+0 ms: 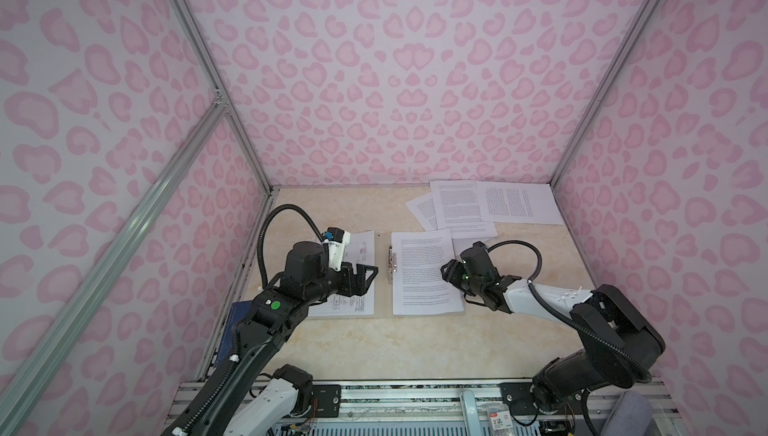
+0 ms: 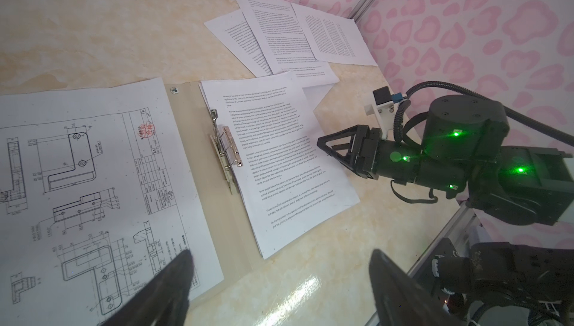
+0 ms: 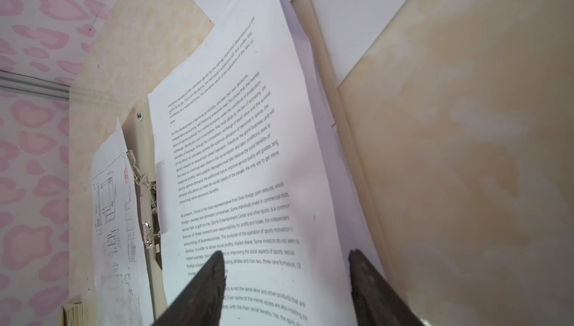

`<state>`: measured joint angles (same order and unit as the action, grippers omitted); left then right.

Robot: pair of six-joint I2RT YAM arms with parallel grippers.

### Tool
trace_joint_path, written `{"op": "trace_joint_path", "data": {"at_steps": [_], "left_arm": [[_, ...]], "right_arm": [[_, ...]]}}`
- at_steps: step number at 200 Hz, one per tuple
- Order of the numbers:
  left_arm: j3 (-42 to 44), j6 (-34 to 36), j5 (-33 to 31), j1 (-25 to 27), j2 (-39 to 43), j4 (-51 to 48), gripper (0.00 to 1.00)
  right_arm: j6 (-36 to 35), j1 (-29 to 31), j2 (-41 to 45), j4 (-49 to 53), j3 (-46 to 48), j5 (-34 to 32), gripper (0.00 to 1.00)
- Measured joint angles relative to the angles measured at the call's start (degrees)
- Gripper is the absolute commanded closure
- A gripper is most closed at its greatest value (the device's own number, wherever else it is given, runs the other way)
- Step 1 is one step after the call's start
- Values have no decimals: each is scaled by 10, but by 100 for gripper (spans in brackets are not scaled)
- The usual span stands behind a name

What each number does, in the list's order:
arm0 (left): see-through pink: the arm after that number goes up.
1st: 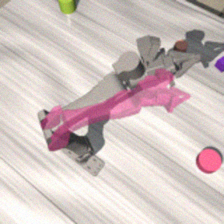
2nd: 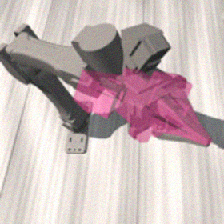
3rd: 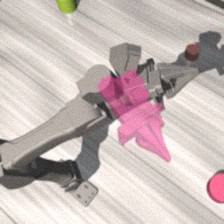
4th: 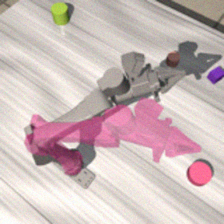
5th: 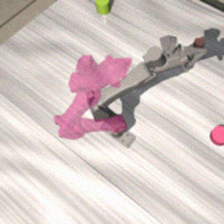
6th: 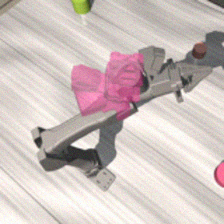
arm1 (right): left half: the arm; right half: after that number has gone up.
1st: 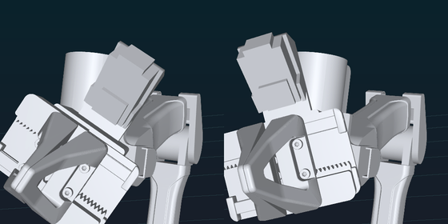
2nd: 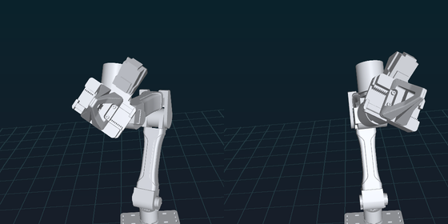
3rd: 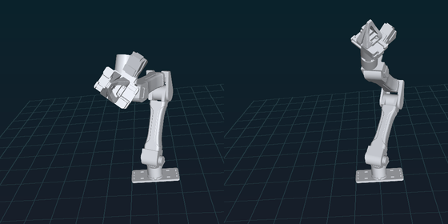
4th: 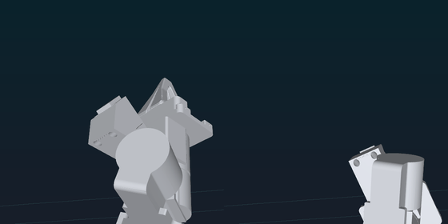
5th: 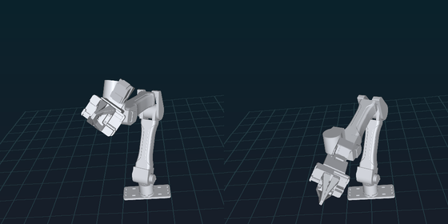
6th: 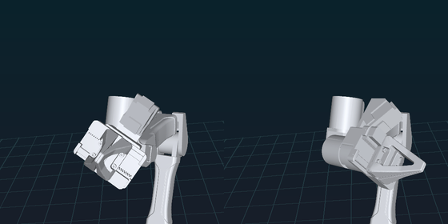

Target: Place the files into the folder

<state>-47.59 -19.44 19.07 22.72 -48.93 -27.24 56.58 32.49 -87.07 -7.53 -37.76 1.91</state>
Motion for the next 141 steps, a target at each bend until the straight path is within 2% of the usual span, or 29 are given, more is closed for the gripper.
{"op": "trace_joint_path", "data": {"at_steps": [22, 63, 82, 141], "left_arm": [[0, 0, 0, 0, -3, 0, 11], [0, -1, 3, 0, -16, 0, 11], [-9, -8, 13, 2, -40, 0, 11], [-95, -42, 32, 54, -184, 18, 13]], "right_arm": [[-5, -3, 5, 28, -10, -13, 16], [-42, -42, 6, 97, -63, -31, 11], [-87, -98, -12, 132, -114, -18, 11], [-218, -299, -152, 187, -295, 53, 26]]}}
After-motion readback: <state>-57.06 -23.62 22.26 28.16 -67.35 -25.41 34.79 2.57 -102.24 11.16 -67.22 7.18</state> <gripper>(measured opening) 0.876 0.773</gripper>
